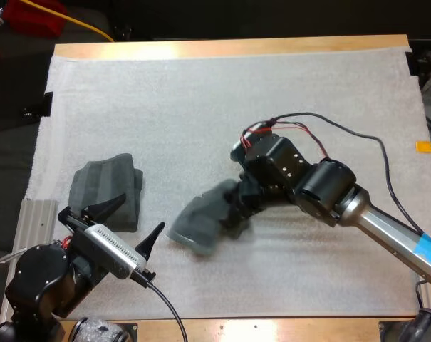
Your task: Pick towel from pile, fold and stack
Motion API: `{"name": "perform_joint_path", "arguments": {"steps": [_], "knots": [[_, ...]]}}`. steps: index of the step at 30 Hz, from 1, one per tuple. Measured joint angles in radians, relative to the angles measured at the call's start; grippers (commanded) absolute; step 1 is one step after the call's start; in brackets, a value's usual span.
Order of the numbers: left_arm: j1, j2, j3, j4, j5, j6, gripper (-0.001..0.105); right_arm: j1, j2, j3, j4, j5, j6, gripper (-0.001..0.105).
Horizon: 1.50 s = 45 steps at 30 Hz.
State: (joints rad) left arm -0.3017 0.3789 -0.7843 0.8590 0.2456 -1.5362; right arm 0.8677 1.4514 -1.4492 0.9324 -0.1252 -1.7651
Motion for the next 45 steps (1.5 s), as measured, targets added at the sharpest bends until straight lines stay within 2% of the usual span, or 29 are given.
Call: {"name": "perform_joint_path", "arguments": {"steps": [4, 9, 16, 21, 26, 27, 30, 34, 35, 36, 45], "knots": [[0.000, 0.000, 0.000, 0.000, 0.000, 0.000, 0.069, -0.007, 0.000, 0.021, 0.080, 0.114, -0.037, 0.002], [0.000, 0.000, 0.000, 0.000, 0.000, 0.000, 0.069, -0.072, 0.000, 0.105, 0.090, 0.188, -0.030, 0.002], [0.000, 0.000, 0.000, 0.000, 0.000, -0.003, 0.069, -0.201, 0.000, 0.184, 0.098, 0.252, -0.003, 0.002], [0.000, 0.000, 0.000, 0.000, 0.000, -0.005, 0.069, -0.268, 0.000, 0.189, 0.129, 0.329, -0.003, 0.002], [0.000, 0.000, 0.000, 0.000, 0.000, -0.005, 0.069, -0.297, 0.000, 0.189, 0.138, 0.339, -0.003, 0.003], [0.000, 0.000, 0.000, 0.000, 0.000, -0.005, 0.069, -0.297, 0.000, 0.189, 0.138, 0.339, -0.003, 0.004], [0.000, 0.000, 0.000, 0.000, 0.000, -0.005, 0.069, -0.297, 0.000, 0.189, 0.141, 0.339, 0.001, 0.022], [0.000, 0.000, 0.000, 0.000, 0.000, -0.005, 0.069, -0.297, 0.000, 0.189, 0.141, 0.339, 0.008, 0.061], [0.000, 0.000, 0.000, 0.000, 0.000, -0.005, 0.069, -0.297, 0.000, 0.189, 0.141, 0.339, 0.008, 0.070], [0.000, 0.000, 0.000, 0.000, 0.000, -0.005, 0.069, -0.297, 0.000, 0.189, 0.141, 0.339, 0.008, 0.073], [0.000, 0.000, 0.000, 0.000, 0.000, -0.005, 0.069, -0.297, -0.085, 0.189, 0.147, 0.339, 0.023, 0.071]]}}
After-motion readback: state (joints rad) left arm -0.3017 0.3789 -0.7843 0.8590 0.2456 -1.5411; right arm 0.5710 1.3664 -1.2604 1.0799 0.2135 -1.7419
